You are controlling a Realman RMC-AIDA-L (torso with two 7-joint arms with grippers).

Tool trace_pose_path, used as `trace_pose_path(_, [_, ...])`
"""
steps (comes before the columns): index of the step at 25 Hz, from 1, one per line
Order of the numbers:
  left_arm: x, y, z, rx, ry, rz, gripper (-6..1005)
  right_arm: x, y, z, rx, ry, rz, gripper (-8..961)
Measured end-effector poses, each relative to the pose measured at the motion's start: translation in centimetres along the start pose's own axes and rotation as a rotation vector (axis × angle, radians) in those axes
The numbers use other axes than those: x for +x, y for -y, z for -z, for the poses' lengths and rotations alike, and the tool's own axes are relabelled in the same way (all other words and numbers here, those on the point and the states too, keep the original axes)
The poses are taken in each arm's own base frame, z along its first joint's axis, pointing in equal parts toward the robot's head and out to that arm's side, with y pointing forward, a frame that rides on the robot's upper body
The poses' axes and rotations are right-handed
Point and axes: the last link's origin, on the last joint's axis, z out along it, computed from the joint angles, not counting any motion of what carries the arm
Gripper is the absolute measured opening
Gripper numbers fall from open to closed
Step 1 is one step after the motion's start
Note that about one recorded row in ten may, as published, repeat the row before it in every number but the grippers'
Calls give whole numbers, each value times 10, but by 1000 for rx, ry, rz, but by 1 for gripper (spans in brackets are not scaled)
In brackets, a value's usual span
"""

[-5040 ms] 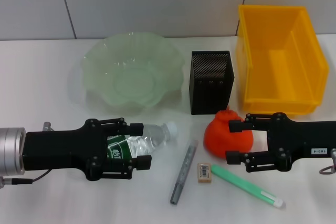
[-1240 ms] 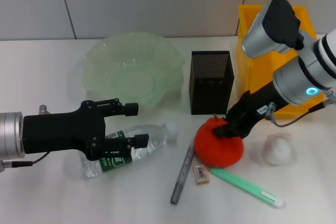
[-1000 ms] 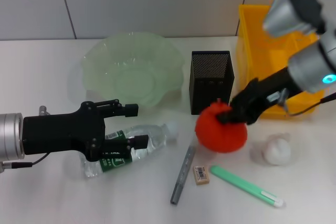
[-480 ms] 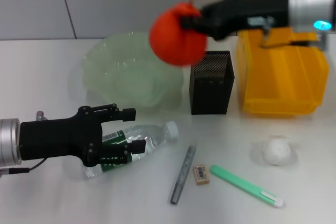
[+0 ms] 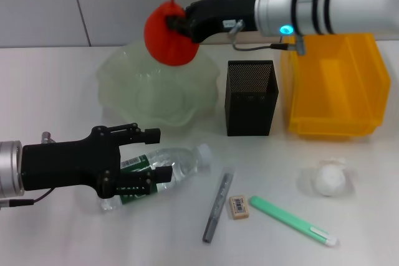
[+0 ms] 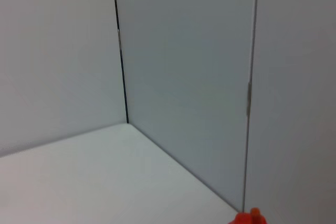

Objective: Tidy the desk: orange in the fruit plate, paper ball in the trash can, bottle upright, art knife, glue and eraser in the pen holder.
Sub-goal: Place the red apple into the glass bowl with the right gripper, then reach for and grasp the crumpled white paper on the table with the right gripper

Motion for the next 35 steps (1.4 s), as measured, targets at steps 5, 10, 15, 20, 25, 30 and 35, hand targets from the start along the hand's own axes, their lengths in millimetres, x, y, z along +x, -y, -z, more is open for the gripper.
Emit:
trace_pose_path(5, [1, 0, 0, 2, -8, -2, 792, -3, -3, -4, 4, 34, 6, 169])
trace_pose_path(10, [1, 0, 0, -1, -10, -3, 792, -4, -3, -5, 9, 40, 8, 255])
trace_pose_path(15, [1, -1, 0, -5, -11, -3, 792, -5, -2, -6, 19, 37, 14, 456])
trace_pose_path(20, [1, -1, 1, -5, -11, -2, 791, -7, -1, -4, 22, 61, -4, 639])
trace_pose_path(25, [0, -2, 1, -4, -11, 0, 791, -18, -6, 42, -79, 331, -79, 776])
trace_pose_path(30, [1, -1, 2, 1, -16, 0, 791, -11, -25, 108, -281, 405, 7, 776])
trace_pose_path(35, [0, -1, 2, 10, -22, -1, 791, 9, -35, 146, -394, 130, 53, 776])
